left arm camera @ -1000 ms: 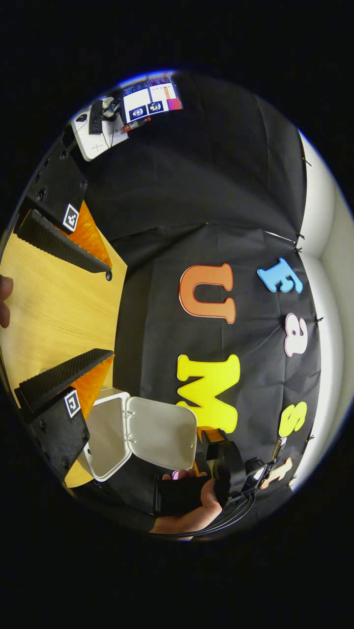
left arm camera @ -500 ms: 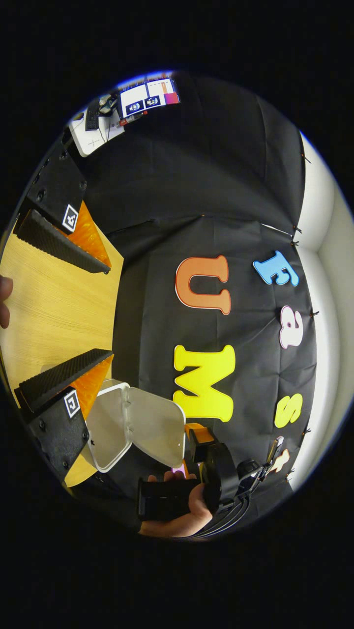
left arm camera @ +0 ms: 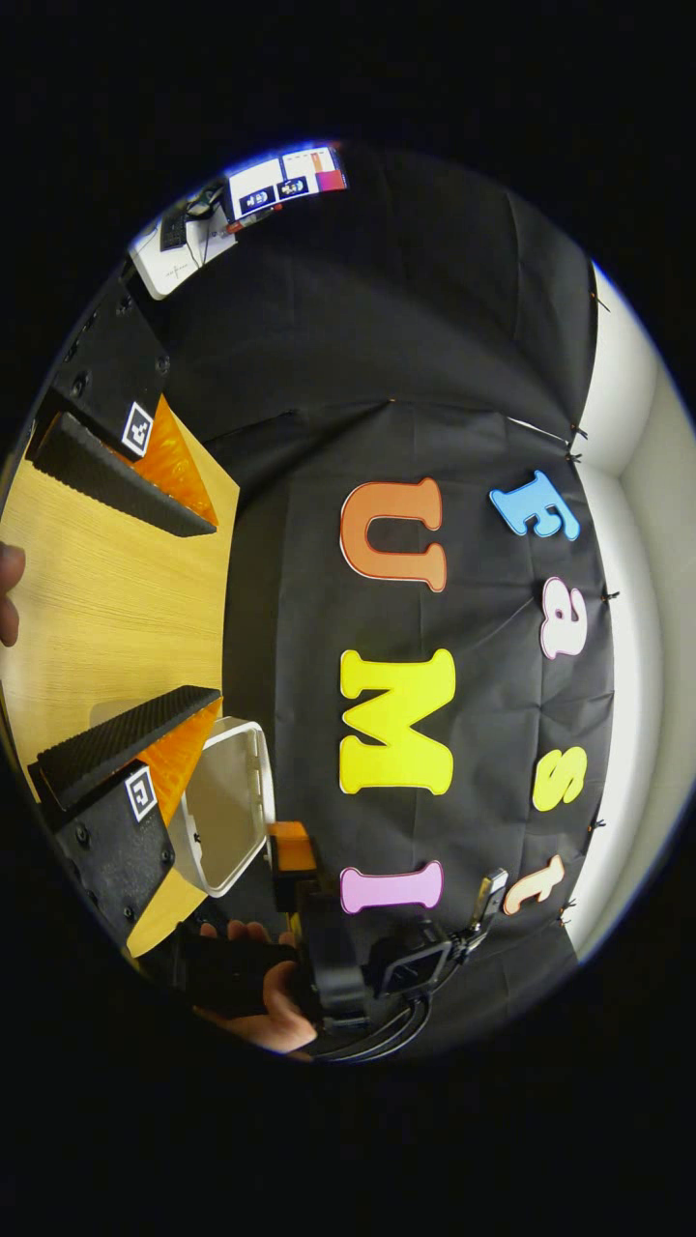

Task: Press the lid of the desktop garbage bin to open it, pick up the crumpled paper on the desktop and throw it into the bin, then pick up the pop can on the desktop and drop it into the bin, and finally close the garbage bin lid.

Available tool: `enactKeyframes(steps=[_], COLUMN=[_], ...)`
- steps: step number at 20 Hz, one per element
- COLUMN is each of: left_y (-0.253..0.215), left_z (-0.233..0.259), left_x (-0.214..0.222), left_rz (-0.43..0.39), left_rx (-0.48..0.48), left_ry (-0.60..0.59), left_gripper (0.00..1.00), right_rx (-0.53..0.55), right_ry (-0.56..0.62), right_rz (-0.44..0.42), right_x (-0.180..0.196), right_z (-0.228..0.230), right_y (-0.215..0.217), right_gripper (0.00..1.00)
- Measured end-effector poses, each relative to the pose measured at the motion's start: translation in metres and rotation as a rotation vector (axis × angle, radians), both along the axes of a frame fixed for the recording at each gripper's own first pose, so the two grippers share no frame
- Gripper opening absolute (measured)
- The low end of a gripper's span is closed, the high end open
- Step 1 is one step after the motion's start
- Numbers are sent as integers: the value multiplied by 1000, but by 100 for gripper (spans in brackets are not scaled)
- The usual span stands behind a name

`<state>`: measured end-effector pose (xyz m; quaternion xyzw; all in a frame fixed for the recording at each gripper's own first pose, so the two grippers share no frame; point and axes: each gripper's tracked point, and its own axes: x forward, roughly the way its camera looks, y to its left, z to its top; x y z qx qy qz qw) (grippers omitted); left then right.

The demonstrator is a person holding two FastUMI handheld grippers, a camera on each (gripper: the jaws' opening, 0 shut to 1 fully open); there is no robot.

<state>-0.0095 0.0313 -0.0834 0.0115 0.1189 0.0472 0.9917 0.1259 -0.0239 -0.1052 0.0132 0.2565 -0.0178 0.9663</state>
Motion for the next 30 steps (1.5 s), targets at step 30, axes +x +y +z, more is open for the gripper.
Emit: enactKeyframes(steps=[30], left_y=[-17], left_z=[-9], left_x=[1], left_rz=[-41], left_rx=[-6], left_ry=[17], left_gripper=[100], right_rx=[-31], right_ry=[-16], right_rz=[47], right_x=[-25], right_z=[-72], right_y=[5], right_gripper=[99])
